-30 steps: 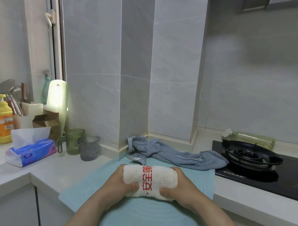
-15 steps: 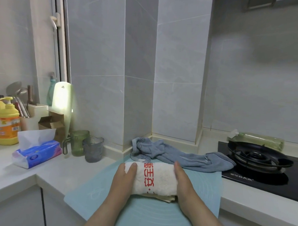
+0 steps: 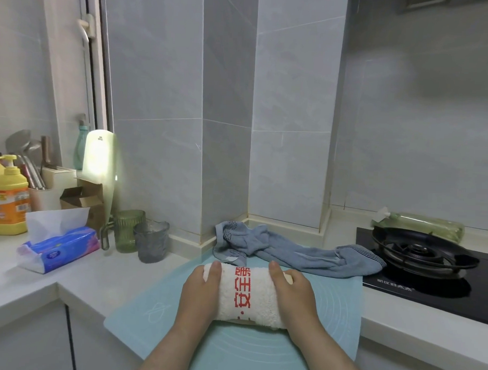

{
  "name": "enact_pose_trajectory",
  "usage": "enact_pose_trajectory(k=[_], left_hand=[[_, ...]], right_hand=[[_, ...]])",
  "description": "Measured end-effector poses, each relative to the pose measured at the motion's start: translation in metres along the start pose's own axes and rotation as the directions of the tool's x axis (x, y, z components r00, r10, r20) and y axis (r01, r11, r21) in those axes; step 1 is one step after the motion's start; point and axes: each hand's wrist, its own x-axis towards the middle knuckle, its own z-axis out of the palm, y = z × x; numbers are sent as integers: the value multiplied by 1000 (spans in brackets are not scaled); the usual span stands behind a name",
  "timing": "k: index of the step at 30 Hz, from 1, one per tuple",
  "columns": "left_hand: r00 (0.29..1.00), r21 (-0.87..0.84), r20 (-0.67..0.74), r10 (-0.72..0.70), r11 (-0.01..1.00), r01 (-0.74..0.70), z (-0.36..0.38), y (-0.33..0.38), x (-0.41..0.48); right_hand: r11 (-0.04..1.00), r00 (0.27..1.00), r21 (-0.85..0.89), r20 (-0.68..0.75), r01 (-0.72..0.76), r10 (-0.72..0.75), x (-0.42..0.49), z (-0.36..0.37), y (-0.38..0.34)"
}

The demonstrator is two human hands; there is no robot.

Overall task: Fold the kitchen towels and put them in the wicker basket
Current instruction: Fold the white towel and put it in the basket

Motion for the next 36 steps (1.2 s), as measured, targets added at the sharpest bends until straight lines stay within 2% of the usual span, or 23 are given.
enact_pose_trajectory(k=[4, 12, 25, 36], left_hand=[[996, 116, -58, 61, 992, -53, 0, 1, -2], [995, 130, -77, 64, 990, -53, 0, 0, -4], [996, 225, -82, 41, 974, -21, 2, -1, -1], [987, 251, -139, 80, 967, -43, 2, -5, -5]], right_hand=[[997, 994, -69, -99, 30, -37, -4, 2, -4], [989, 982, -146, -179, 34, -60, -9, 4, -6], [997, 992, -72, -125, -19, 10, -5, 3, -5], [997, 997, -71, -81, 5, -11, -6, -1, -2]])
